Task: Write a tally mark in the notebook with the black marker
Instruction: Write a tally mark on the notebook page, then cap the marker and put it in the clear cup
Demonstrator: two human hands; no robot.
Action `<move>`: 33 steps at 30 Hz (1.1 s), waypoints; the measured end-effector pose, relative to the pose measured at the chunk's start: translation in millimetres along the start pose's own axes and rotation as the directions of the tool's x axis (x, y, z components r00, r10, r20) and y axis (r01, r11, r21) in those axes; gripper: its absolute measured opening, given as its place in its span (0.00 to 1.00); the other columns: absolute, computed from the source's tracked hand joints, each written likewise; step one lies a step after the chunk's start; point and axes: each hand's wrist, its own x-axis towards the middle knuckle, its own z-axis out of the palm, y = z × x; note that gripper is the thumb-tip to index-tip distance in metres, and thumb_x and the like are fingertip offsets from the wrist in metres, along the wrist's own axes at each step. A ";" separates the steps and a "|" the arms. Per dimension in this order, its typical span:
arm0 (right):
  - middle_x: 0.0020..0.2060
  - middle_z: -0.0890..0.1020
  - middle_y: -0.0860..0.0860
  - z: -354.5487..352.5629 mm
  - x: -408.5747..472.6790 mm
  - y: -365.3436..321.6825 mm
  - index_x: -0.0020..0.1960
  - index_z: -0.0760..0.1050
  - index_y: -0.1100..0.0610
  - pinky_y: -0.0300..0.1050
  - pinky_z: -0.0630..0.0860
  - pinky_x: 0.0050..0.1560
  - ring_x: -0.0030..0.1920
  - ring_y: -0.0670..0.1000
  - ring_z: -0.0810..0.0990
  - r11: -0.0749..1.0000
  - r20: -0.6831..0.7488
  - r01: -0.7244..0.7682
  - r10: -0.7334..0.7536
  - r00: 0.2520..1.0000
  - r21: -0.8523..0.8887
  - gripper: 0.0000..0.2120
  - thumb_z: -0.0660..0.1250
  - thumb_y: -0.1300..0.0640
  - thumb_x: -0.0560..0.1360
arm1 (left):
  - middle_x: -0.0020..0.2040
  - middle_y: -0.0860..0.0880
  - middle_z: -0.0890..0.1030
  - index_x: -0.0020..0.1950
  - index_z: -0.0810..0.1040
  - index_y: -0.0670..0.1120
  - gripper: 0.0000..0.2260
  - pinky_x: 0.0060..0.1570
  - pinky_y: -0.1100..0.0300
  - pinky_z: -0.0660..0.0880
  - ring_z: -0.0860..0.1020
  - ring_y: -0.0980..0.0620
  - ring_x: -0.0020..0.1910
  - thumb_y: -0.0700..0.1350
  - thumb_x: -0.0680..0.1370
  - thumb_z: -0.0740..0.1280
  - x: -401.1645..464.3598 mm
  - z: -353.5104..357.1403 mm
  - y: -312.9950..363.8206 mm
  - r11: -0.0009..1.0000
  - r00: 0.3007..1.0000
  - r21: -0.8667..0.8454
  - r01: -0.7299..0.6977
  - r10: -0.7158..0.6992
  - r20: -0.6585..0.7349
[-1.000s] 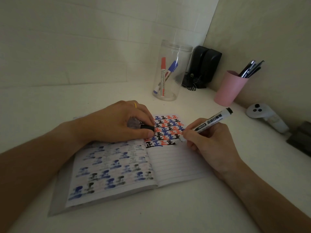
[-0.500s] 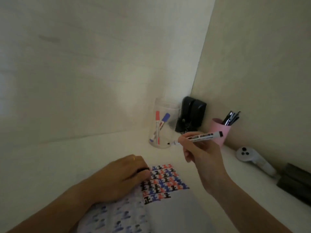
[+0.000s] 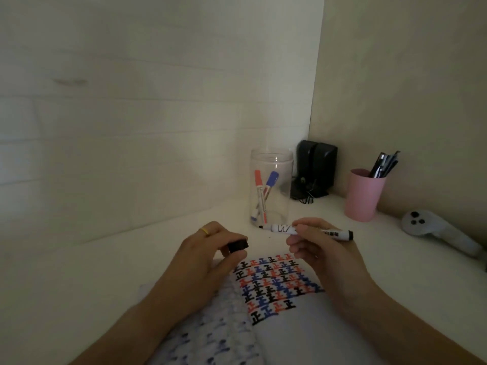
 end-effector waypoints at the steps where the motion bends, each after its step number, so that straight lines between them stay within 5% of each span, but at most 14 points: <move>1: 0.36 0.86 0.60 -0.5 -0.5 0.9 0.42 0.87 0.57 0.41 0.82 0.39 0.36 0.53 0.84 1.000 0.007 -0.001 0.001 1.000 -0.009 0.05 0.72 0.60 0.69 | 0.49 0.57 0.80 0.60 0.83 0.53 0.11 0.51 0.66 0.77 0.80 0.60 0.47 0.50 0.78 0.71 -0.1 -1.5 0.8 1.000 1.000 -0.008 0.005 -0.006 -0.012; 7: 0.33 0.85 0.58 0.2 -4.1 3.3 0.42 0.87 0.60 0.40 0.81 0.37 0.33 0.51 0.83 0.999 0.038 -0.016 0.018 0.999 -0.029 0.08 0.69 0.66 0.75 | 0.45 0.59 0.85 0.53 0.82 0.53 0.12 0.49 0.73 0.76 0.83 0.60 0.46 0.48 0.71 0.78 -2.7 -5.8 9.6 0.991 0.991 -0.110 0.071 -0.083 -0.104; 17: 0.37 0.86 0.59 2.0 -7.3 3.3 0.44 0.86 0.59 0.41 0.82 0.40 0.37 0.53 0.85 0.997 0.099 -0.072 0.074 0.992 -0.024 0.06 0.72 0.60 0.69 | 0.45 0.58 0.86 0.49 0.82 0.52 0.08 0.48 0.77 0.73 0.83 0.61 0.49 0.46 0.72 0.78 -3.4 -8.9 14.5 0.993 0.993 -0.117 0.034 -0.047 -0.106; 25: 0.41 0.87 0.63 1.9 -8.6 3.7 0.49 0.83 0.62 0.43 0.83 0.41 0.40 0.55 0.87 0.996 0.173 -0.087 0.086 0.981 -0.003 0.10 0.74 0.61 0.69 | 0.47 0.57 0.86 0.52 0.84 0.50 0.07 0.52 0.71 0.77 0.84 0.59 0.48 0.47 0.74 0.76 -5.1 -6.9 13.3 0.988 0.994 -0.154 0.007 -0.023 -0.104; 33: 0.43 0.88 0.63 -3.3 -10.5 -2.3 0.50 0.86 0.64 0.41 0.84 0.42 0.41 0.56 0.88 0.984 0.202 -0.021 0.058 0.978 -0.177 0.12 0.75 0.62 0.68 | 0.34 0.52 0.86 0.48 0.86 0.46 0.08 0.40 0.68 0.77 0.82 0.55 0.31 0.47 0.74 0.72 -4.5 -6.6 15.2 0.839 0.983 -0.530 0.122 -0.178 -0.055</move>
